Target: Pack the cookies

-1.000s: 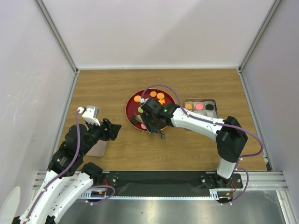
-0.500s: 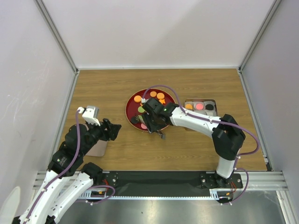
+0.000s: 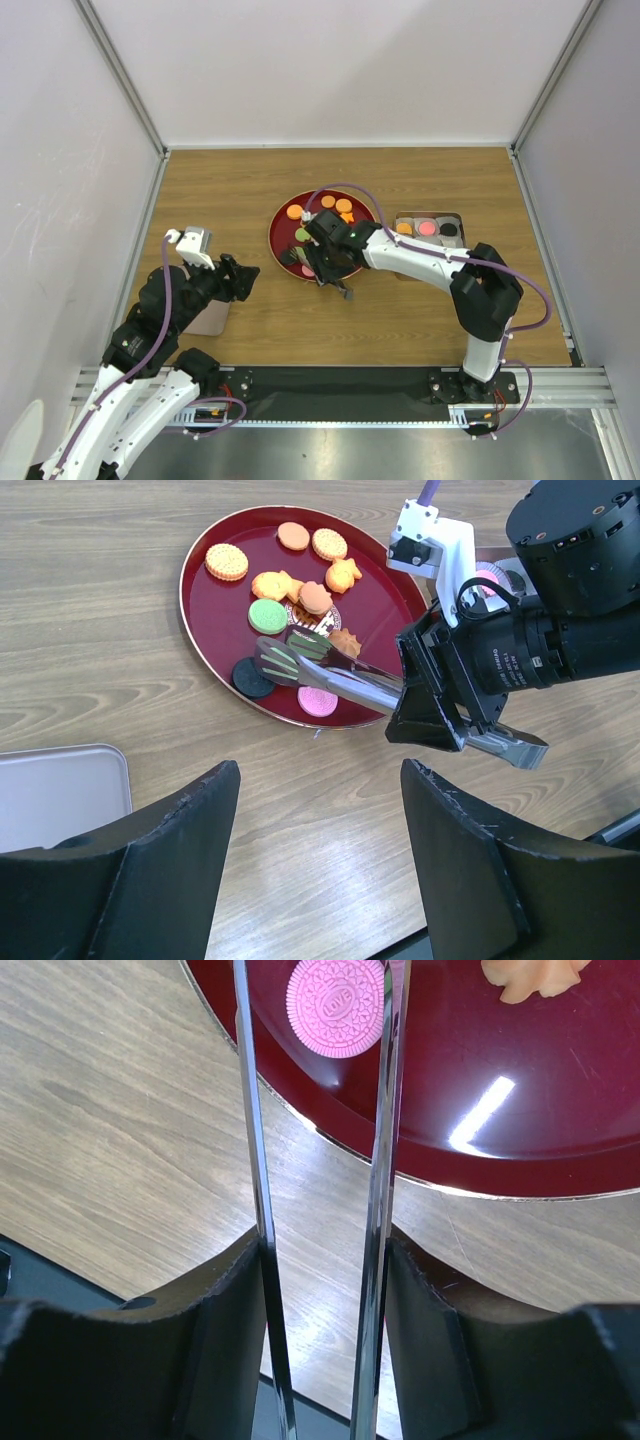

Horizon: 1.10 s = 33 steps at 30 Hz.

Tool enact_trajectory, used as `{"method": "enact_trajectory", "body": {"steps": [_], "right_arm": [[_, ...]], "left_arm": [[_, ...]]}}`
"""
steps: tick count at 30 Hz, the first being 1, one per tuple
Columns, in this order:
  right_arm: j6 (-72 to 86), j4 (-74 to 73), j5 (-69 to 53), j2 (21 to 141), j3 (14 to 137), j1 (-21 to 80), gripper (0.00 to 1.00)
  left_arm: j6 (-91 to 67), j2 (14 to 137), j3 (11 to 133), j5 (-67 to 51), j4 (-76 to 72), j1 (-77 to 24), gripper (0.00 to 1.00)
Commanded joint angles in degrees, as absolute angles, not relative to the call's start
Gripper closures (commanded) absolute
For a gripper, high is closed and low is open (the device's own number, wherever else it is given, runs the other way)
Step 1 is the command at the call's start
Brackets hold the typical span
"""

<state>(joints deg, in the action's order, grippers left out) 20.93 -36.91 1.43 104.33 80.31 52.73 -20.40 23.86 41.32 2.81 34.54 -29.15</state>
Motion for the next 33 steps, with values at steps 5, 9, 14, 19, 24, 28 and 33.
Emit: {"method": "enact_trajectory", "body": {"steps": [5,9,14,19,24,28,33], "right_arm": [[21.2,-35.2,0.5,103.6,79.5,51.7,0.54],[21.1,-35.4,0.5,102.9,79.3,51.3,0.57],[21.4,-35.9,2.0,100.6,78.8,51.0,0.59],[21.7,-37.3,4.3,96.3,78.5,50.6,0.60],[22.0,-39.1,6.8,91.7,78.0,50.3,0.61],[22.9,-40.3,8.0,86.5,76.3,48.3,0.61],[24.6,-43.3,9.1,77.6,71.3,44.6,0.61]], "left_arm": [[-19.5,23.2,41.5,3.2,33.0,-29.6,0.28],[-19.5,23.2,41.5,3.1,33.0,-29.7,0.28],[-19.5,23.3,41.5,3.2,33.0,-29.7,0.28],[-19.5,23.2,41.5,3.0,33.1,-29.7,0.28],[-19.5,23.1,41.4,3.0,33.1,-29.7,0.28],[-19.6,23.4,41.4,3.2,33.0,-29.7,0.28],[-19.8,24.3,41.5,3.3,33.3,-29.7,0.28]]}}
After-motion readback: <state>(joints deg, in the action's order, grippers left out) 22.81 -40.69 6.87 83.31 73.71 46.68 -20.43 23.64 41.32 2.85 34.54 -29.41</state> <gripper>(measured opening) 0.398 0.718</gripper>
